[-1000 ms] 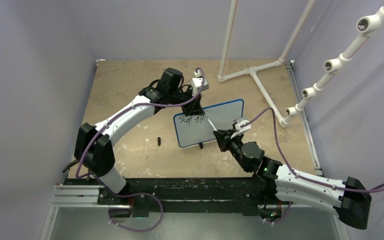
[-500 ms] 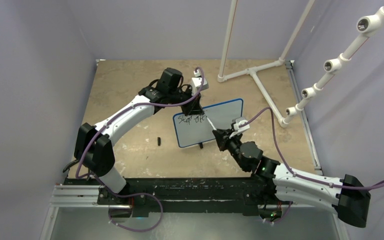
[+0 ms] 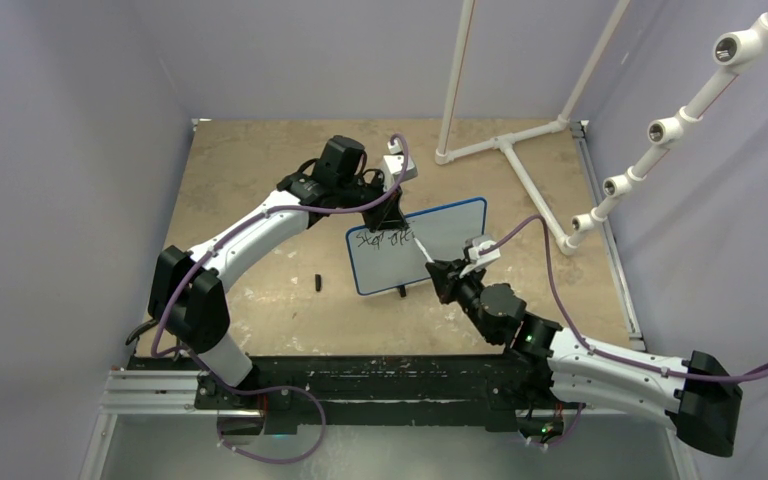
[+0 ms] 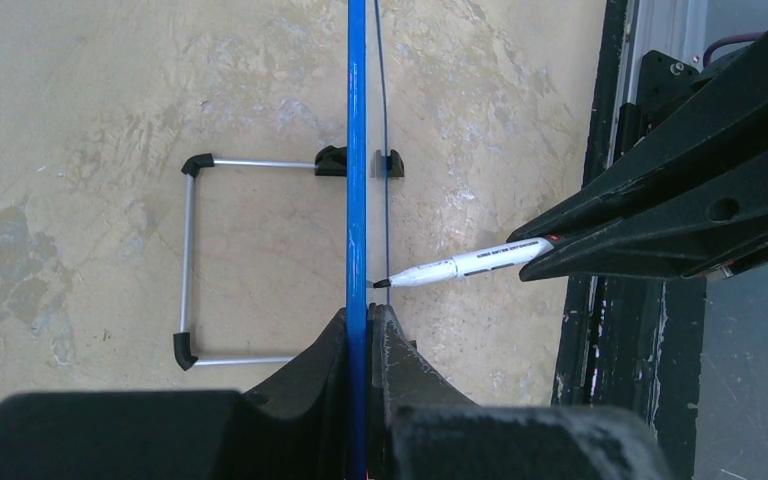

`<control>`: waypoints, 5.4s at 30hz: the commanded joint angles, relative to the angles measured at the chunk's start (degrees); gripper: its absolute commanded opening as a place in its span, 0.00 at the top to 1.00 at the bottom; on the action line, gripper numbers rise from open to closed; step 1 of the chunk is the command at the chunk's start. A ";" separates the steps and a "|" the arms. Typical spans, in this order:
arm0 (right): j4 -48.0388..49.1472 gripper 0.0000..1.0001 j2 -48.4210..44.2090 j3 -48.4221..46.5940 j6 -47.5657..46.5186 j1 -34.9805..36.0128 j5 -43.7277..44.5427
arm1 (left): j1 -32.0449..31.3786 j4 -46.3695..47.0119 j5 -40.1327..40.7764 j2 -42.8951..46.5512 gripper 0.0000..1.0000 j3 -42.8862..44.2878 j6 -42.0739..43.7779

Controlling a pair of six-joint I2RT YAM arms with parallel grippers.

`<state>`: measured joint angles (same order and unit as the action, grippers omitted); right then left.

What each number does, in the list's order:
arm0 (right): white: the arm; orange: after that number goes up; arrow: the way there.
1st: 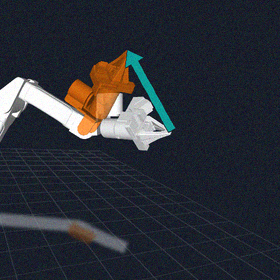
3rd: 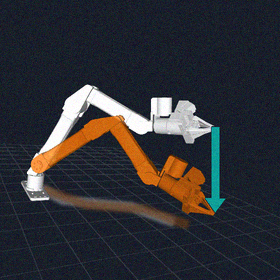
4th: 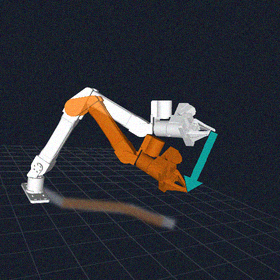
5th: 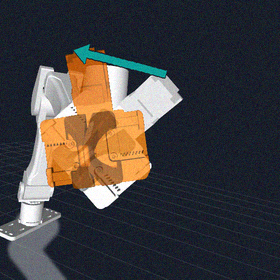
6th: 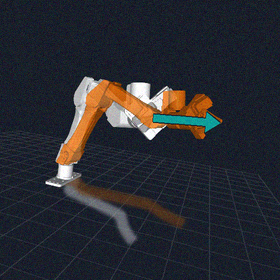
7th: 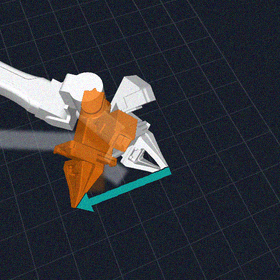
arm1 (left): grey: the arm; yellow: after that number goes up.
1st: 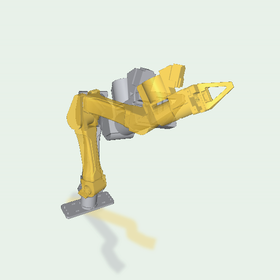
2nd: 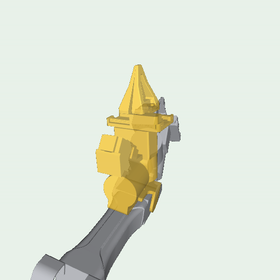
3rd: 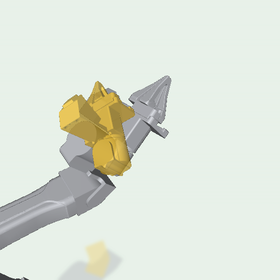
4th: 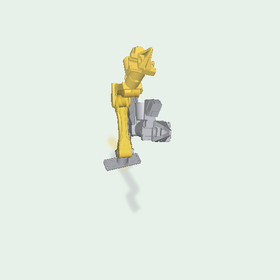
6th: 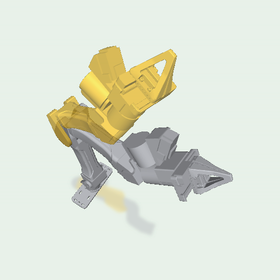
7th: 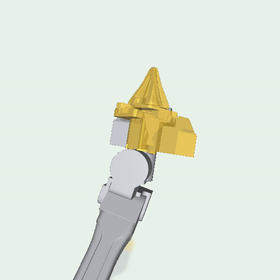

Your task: Write a sentence on the whiteboard

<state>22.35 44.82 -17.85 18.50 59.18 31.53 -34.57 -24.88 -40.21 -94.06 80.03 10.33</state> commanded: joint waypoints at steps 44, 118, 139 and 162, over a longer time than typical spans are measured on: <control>3.79 1.00 1.92 -3.66 -3.47 -0.20 3.56 | -0.56 -3.50 -1.54 -0.40 1.00 -0.85 2.27; 1.65 1.00 -8.31 3.00 -2.62 -3.54 3.25 | -4.37 2.21 9.96 -5.87 0.71 10.36 -4.08; 2.58 1.00 -5.15 2.44 -3.47 -3.53 1.93 | -4.46 0.81 6.26 -5.46 1.00 8.22 -0.64; 2.11 1.00 -5.22 2.02 -2.17 -3.50 6.55 | -4.54 0.74 5.58 -5.08 1.00 7.88 -0.31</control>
<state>23.49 40.42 -14.76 16.12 55.86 35.59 -39.03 -24.75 -33.34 -99.88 87.99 7.14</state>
